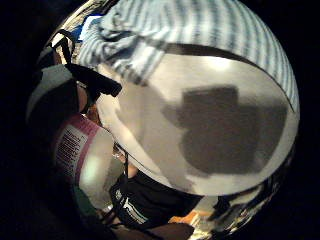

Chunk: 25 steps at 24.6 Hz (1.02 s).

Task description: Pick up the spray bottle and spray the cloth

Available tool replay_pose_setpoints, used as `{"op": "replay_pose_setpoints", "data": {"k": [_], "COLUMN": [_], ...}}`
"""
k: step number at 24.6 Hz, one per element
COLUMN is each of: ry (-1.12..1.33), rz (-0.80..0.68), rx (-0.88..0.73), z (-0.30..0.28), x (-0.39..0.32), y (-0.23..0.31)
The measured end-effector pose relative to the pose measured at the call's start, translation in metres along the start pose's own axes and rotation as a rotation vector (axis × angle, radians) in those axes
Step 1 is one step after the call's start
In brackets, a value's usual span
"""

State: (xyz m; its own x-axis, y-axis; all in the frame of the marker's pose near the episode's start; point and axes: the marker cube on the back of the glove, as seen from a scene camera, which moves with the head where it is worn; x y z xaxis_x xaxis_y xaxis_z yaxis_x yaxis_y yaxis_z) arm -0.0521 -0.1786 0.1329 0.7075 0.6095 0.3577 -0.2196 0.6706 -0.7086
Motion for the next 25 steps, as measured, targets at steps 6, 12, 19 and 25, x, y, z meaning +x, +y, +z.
{"op": "replay_pose_setpoints", "data": {"k": [6, 12, 19, 25], "ry": [-0.191, -0.132, -0.117, -0.084], "rz": [-0.383, -0.621, -0.663, -0.64], "rx": [0.022, 0.026, -0.048, -0.088], "z": [0.057, 0.129, 0.195, 0.221], "x": [-0.017, -0.016, -0.009, -0.004], "y": [0.024, 0.046, 0.048, 0.042]}}
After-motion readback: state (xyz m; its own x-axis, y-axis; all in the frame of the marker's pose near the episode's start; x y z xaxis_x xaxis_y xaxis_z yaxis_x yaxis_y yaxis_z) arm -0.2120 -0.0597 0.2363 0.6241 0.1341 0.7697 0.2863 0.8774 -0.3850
